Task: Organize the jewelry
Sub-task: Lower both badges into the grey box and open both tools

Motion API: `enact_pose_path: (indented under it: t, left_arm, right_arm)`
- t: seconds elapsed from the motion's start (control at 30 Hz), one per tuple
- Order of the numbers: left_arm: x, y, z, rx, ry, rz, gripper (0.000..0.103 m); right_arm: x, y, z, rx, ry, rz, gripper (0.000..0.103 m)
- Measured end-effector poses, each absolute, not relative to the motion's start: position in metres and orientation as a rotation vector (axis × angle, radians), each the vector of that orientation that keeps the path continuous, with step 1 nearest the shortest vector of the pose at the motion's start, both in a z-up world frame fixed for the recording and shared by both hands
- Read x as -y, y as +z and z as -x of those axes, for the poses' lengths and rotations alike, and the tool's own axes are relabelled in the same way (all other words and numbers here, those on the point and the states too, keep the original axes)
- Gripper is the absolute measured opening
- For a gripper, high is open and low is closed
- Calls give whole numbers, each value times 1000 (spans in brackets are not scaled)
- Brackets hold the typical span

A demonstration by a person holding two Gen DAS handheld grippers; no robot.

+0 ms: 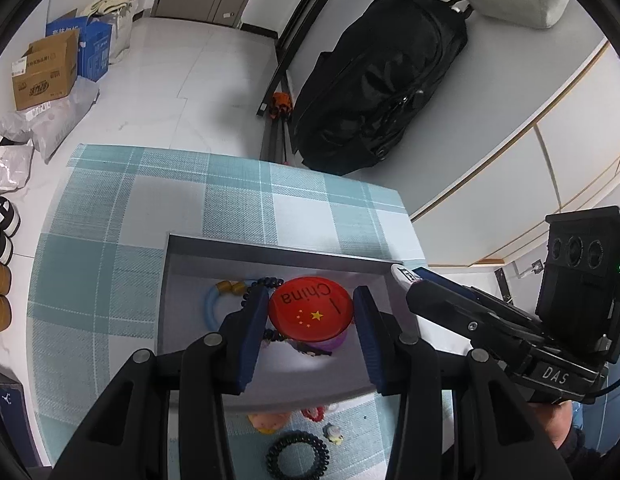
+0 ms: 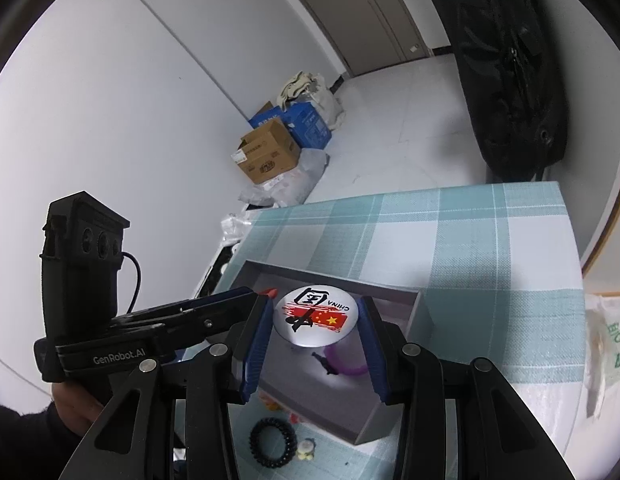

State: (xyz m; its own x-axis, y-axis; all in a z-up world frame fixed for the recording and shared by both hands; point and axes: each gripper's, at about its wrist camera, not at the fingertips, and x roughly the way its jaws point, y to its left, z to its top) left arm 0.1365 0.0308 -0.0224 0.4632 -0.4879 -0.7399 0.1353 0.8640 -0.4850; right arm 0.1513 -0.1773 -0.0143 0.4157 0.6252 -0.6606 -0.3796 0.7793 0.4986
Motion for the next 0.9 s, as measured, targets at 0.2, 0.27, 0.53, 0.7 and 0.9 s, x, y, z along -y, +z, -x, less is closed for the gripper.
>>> enact_pose_path:
  t: [0.2, 0.27, 0.53, 0.7, 0.9]
  left_arm:
    - [-26, -29, -144, -1047, -391, 368, 38]
    - [-26, -31, -145, -1052, -387, 368, 38]
    - [-24, -34, -149, -1069, -392, 371, 38]
    - [-28, -35, -151, -1075, -391, 396, 42]
    - [-26, -29, -147, -1046, -398, 388, 61]
  right_arm:
    - [175, -22, -157, -977, 639, -289, 42]
    - [175, -25, -159, -985, 634, -292, 42]
    - [173, -30, -163, -1002, 614, -299, 44]
    - [179, -28, -162, -994, 606, -326, 50]
    - [184, -19, -157, -959, 599, -323, 55]
